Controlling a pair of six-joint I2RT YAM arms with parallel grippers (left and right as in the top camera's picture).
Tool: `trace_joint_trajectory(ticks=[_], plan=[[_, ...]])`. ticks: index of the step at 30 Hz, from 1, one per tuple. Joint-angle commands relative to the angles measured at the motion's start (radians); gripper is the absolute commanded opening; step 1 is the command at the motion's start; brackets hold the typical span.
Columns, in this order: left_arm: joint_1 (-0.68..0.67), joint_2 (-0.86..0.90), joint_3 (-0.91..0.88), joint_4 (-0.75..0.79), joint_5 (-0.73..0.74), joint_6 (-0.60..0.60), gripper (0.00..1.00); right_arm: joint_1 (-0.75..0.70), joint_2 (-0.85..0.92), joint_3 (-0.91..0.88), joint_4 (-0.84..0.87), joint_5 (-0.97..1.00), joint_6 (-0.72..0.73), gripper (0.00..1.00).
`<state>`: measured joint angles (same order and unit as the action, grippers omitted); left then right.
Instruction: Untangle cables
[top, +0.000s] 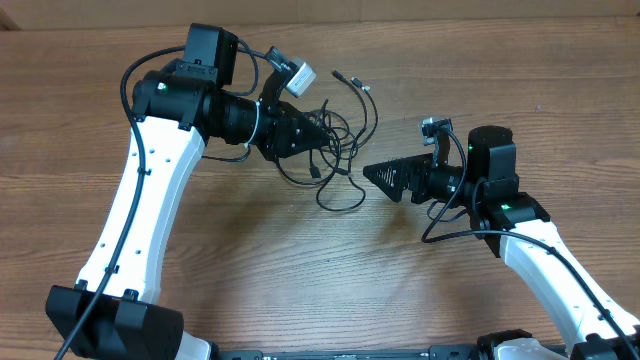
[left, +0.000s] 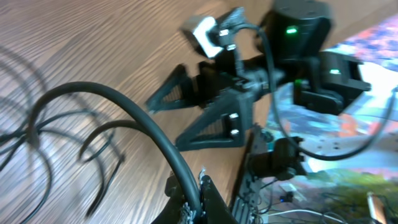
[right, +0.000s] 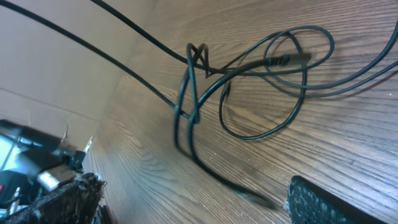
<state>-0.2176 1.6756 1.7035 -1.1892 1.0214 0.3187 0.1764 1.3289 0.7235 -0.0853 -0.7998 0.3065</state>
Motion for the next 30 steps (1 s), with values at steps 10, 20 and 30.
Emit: trace_joint_trajectory(ticks=[10,20,30], plan=[[-0.039,-0.011,0.039,-0.003,0.125,0.063,0.04,0.013,-0.003,0.005,0.002,0.006,0.011,0.86],[-0.109,-0.032,0.092,-0.044,-0.014,0.063,0.04,0.026,-0.002,0.005,0.076,0.103,0.011,0.86],[-0.148,-0.042,0.093,-0.085,-0.010,0.063,0.04,0.026,-0.002,0.005,0.164,0.103,0.011,0.80]])
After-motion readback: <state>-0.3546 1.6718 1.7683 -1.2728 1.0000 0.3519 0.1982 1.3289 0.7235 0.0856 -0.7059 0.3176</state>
